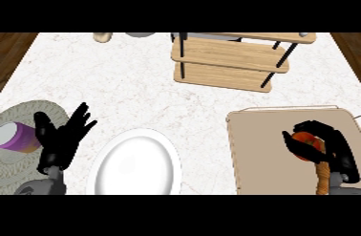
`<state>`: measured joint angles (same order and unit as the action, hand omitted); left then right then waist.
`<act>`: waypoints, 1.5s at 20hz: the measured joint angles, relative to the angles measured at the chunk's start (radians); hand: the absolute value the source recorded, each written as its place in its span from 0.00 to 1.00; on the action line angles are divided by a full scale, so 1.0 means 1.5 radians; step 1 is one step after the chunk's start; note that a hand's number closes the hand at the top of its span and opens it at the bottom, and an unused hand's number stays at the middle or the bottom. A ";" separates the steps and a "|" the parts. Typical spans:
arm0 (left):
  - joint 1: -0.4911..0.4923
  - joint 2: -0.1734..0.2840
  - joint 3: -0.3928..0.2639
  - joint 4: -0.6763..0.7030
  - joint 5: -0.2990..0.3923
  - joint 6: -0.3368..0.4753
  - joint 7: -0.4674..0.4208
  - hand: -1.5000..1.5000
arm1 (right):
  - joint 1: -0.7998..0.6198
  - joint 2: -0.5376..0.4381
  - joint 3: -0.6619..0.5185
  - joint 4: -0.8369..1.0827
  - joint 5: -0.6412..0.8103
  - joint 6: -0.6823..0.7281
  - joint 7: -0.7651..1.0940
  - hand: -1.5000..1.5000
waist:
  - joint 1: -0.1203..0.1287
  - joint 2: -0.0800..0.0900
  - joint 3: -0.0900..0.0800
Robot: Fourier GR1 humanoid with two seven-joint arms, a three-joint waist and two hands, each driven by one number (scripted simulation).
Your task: Pick the tomato from the tray and place it in the tiered shelf
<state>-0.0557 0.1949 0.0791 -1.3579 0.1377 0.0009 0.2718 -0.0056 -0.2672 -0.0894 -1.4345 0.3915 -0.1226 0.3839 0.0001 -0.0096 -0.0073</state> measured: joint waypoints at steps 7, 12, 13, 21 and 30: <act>0.002 -0.005 -0.001 -0.015 -0.005 0.000 0.020 0.50 | -0.013 0.045 0.051 -0.033 0.041 -0.021 -0.022 1.00 | 0.002 0.003 0.004; -0.014 -0.009 -0.019 -0.012 -0.012 -0.009 0.023 0.50 | -0.099 0.097 0.229 -0.020 0.166 0.032 0.049 1.00 | 0.037 0.008 0.002; -0.016 -0.009 -0.020 -0.010 -0.012 -0.011 0.023 0.50 | -0.123 0.114 0.263 -0.018 0.189 0.042 0.073 1.00 | 0.039 0.008 0.002; 0.000 -0.011 -0.011 -0.008 -0.014 -0.004 0.012 0.50 | -0.300 0.169 0.485 -0.129 0.274 0.009 0.348 1.00 | 0.018 0.001 0.005; 0.007 -0.014 -0.005 -0.012 -0.013 0.002 0.015 0.50 | -0.542 0.170 0.457 -0.240 0.331 0.072 0.517 1.00 | 0.006 -0.002 0.006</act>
<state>-0.0459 0.1746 0.0722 -1.3761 0.1181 0.0044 0.2948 -0.8186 -0.0125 0.5954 -1.7950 0.8876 -0.0140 1.1602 0.0085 -0.0127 0.0015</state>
